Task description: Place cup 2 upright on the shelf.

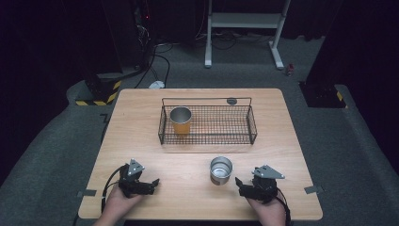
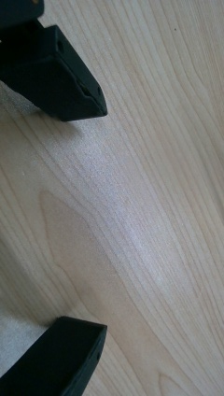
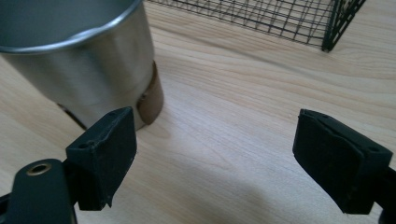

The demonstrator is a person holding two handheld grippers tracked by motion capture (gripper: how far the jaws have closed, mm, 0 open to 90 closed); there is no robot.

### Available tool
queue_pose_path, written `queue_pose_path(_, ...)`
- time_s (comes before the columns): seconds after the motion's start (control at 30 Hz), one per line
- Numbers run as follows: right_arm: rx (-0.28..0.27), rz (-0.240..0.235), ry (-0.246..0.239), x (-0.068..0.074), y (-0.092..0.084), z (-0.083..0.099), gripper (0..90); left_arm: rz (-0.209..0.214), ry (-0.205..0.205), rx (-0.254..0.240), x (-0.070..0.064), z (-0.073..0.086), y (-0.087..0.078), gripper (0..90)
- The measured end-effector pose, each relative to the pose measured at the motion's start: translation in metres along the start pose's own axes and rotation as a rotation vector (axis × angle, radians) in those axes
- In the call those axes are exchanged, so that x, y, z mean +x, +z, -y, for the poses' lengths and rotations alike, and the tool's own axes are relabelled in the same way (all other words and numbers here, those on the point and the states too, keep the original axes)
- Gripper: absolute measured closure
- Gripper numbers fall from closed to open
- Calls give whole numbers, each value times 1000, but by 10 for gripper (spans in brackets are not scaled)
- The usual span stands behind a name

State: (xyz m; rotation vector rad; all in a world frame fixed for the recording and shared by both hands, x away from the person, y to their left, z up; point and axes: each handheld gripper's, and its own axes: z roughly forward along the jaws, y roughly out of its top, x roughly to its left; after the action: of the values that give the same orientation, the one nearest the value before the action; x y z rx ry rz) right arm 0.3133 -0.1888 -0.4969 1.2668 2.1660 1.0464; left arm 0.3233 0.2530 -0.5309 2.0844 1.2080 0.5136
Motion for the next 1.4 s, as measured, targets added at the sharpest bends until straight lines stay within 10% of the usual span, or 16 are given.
queue_pose_path(1.4,-67,-165,-19,41,24,-18,93,-2,-6,1,-2,0,1,1)
